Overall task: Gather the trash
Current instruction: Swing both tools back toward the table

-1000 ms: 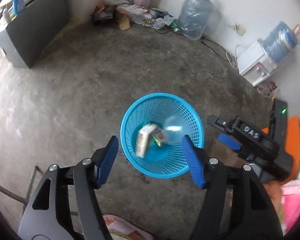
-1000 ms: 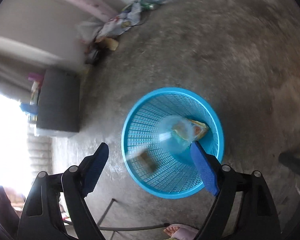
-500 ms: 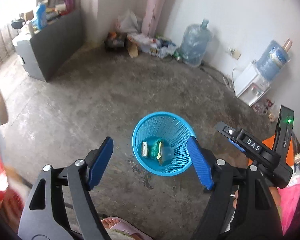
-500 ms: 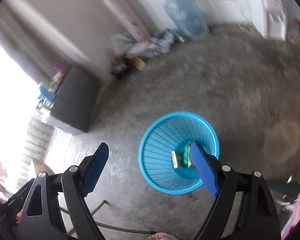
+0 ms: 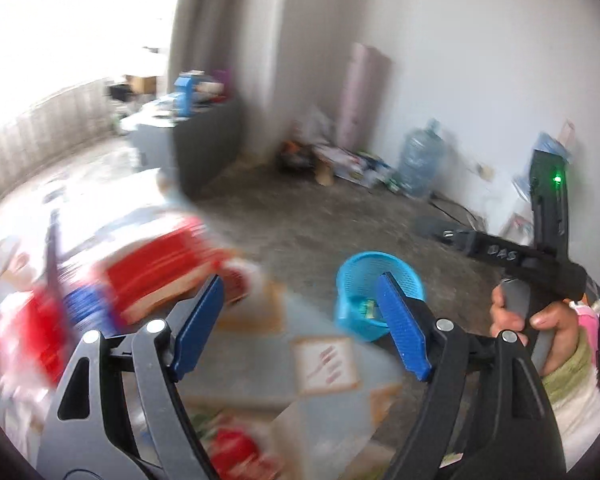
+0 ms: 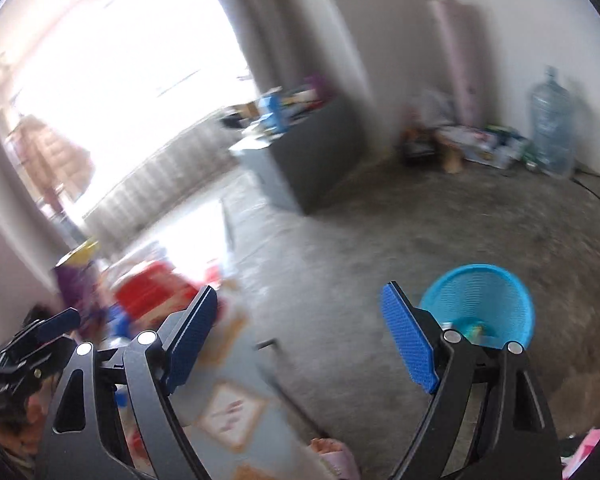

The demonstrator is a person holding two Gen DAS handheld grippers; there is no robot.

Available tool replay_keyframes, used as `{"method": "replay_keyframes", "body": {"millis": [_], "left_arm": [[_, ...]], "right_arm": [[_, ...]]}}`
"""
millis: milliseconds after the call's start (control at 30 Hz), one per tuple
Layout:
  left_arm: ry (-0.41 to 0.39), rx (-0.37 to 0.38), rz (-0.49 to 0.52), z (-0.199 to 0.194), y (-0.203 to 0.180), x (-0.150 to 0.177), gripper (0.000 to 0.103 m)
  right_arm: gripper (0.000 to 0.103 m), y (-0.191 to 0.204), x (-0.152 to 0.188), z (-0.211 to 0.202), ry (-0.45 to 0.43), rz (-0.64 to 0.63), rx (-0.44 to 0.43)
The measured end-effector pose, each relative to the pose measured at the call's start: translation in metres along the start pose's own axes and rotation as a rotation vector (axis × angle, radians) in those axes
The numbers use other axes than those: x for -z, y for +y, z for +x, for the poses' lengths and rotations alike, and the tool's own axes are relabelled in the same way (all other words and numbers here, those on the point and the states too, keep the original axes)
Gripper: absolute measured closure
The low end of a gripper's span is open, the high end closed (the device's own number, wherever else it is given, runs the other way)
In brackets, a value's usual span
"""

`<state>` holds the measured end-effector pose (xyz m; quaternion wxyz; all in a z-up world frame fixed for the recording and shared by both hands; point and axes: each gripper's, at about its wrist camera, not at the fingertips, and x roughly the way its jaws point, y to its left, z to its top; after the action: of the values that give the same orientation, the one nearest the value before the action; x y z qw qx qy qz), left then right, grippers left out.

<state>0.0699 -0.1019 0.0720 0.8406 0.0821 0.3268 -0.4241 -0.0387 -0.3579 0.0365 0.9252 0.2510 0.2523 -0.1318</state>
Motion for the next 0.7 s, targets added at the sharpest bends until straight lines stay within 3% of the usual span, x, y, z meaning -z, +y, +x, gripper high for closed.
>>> {"method": "replay_keyframes", "body": {"millis": [167,300,400,500,700], "left_arm": [[-0.094,-0.224,-0.141,-0.071,0.079,0.049,0.029],[-0.122,-0.372,-0.301,-0.105,0.141,0.085,0.029],[-0.142,-0.401,-0.401,-0.117,0.177,0.101,0.029],[-0.165,-0.406,-0.454,-0.119,0.204,0.107,0.036],[-0.106,-0.396,-0.522,-0.088,0.258,0.105,0.051]], "right_arm": [[0.023,0.074,0.02,-0.001,0.042,-0.138,-0.142],[0.033,0.14,0.03,0.009,0.098,-0.236,-0.279],[0.04,0.193,0.039,0.022,0.142,-0.302,-0.374],[0.047,0.238,0.054,0.037,0.195,-0.362,-0.442],[0.058,0.303,0.078,0.082,0.32,-0.425,-0.416]]}}
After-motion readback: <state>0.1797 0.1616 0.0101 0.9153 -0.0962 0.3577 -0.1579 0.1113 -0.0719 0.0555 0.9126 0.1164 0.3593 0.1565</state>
